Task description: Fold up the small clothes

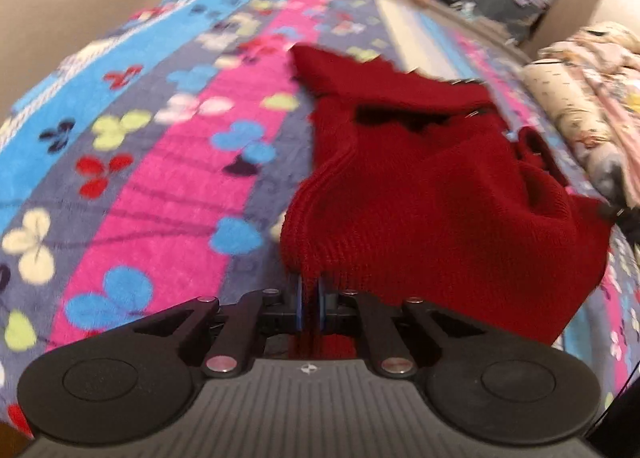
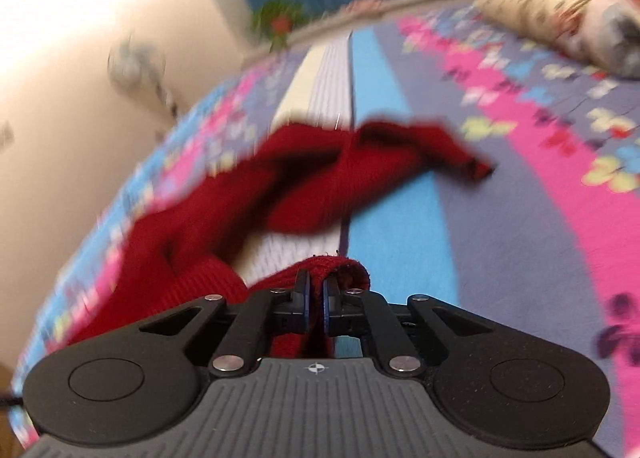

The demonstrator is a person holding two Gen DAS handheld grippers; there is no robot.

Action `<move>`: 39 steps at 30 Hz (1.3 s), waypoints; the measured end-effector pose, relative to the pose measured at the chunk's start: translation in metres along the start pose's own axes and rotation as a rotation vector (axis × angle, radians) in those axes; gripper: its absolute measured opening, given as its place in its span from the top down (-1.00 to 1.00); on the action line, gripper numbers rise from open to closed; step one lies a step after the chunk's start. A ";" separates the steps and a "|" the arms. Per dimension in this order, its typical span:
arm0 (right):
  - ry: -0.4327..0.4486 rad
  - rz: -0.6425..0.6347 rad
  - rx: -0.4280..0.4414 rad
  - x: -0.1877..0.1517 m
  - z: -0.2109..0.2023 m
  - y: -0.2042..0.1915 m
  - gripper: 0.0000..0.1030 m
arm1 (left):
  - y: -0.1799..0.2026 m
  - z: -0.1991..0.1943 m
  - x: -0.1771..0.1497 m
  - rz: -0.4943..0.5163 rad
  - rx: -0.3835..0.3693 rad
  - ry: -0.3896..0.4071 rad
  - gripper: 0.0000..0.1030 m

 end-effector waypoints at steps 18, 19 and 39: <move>-0.065 -0.057 -0.466 -0.041 -0.126 0.086 0.83 | -0.007 -0.039 -0.006 0.007 0.021 0.057 0.85; -0.041 -0.057 -0.443 -0.034 -0.124 0.083 0.79 | 0.001 -0.039 -0.004 0.033 0.004 0.061 0.85; 0.022 -0.132 -0.138 0.044 0.087 0.029 0.12 | 0.091 0.048 -0.007 0.345 0.010 -0.123 0.61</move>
Point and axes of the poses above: each gripper's, at about its wrist camera, not at the fingertips, and z roughly the way its jaws point, y to its right, x to its top, the point moved 6 cm from there along z, roughly the way its jaws point, and after that the axes turned 5 degrees about -x, right-handed, at the moved point
